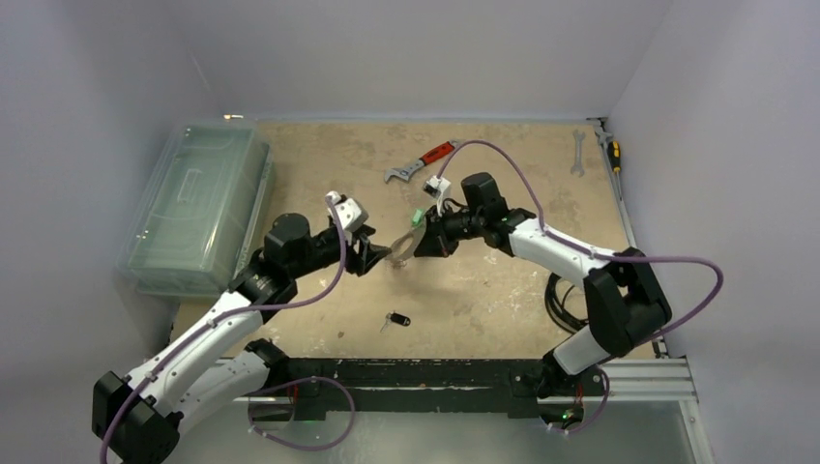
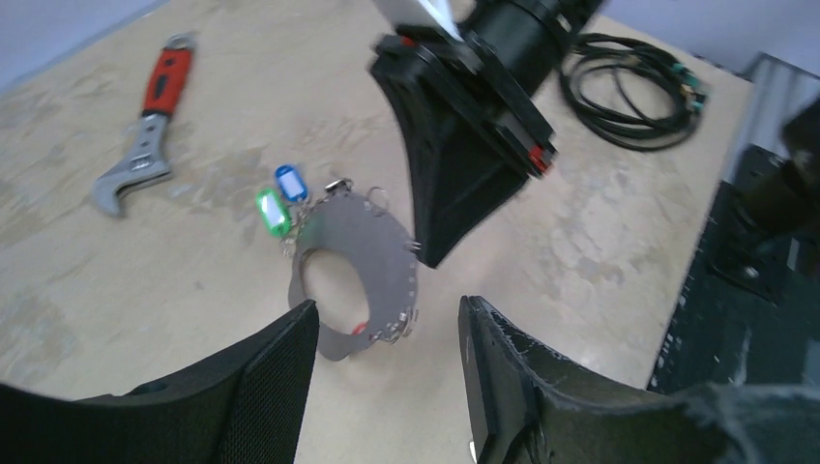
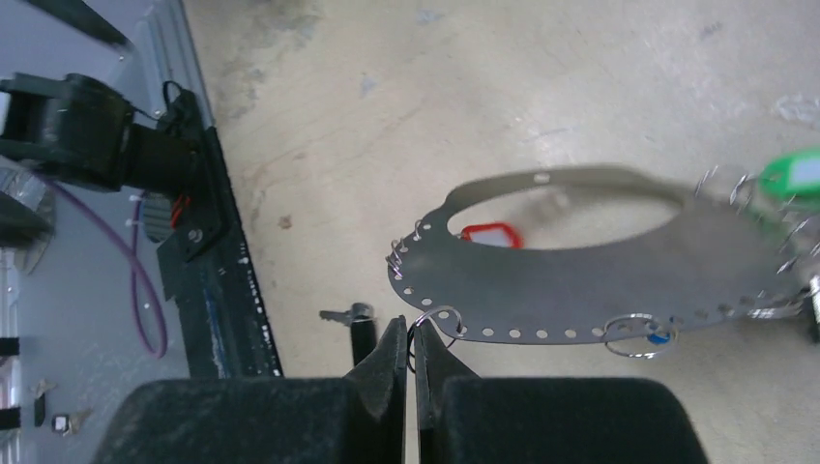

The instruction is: Put the keys on the keyring

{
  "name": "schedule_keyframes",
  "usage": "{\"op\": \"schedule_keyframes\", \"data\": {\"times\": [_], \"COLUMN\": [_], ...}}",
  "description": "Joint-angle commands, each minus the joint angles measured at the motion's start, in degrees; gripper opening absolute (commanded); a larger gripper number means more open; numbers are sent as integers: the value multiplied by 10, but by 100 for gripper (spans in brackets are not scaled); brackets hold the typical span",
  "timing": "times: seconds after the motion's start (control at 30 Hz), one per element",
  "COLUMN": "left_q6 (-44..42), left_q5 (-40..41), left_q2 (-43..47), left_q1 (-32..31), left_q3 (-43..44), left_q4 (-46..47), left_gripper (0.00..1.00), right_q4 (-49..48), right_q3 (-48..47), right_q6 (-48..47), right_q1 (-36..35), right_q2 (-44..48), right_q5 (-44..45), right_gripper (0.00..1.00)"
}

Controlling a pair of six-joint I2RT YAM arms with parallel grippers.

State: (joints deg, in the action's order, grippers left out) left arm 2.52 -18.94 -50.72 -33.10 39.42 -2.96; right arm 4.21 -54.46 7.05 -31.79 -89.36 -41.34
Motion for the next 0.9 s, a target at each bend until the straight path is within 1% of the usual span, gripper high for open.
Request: {"op": "schedule_keyframes", "data": {"times": [0.0, 0.1, 0.2, 0.33, 0.43, 0.5, 0.6, 0.67, 0.73, 0.87], "left_q6": [-48, -84, -139, -185, -206, -214, -209, -191, -162, -79], "left_q5": [-170, -192, -252, -317, -348, -366, -381, -385, -391, -395], "left_q2": [43, 72, 87, 107, 112, 110, 111, 113, 109, 90], "left_q1": [2, 2, 2, 3, 2, 3, 3, 2, 2, -13], "left_q3": [-56, -63, -58, -53, -45, -39, -39, -50, -65, -100], "left_q4": [124, 129, 112, 102, 86, 74, 73, 93, 132, 246], "left_gripper": [54, 54, 54, 51, 48, 43, 38, 35, 33, 30], "right_q4": [82, 133, 199, 278, 302, 309, 319, 318, 314, 312], "right_q3": [-57, -87, -115, -139, -147, -150, -155, -158, -160, -162], "right_q6": [-43, -75, -125, -185, -212, -224, -243, -245, -245, -245], "right_q1": [-10, -22, -38, -53, -65, -70, -74, -76, -78, -82], "right_q2": [55, 79, 94, 106, 120, 134, 155, 164, 168, 162], "right_q5": [-50, -84, -114, -173, -216, -240, -276, -290, -301, -307], "right_gripper": [0, 0, 0, 0, 0, 0, 0, 0, 0, 0]}}
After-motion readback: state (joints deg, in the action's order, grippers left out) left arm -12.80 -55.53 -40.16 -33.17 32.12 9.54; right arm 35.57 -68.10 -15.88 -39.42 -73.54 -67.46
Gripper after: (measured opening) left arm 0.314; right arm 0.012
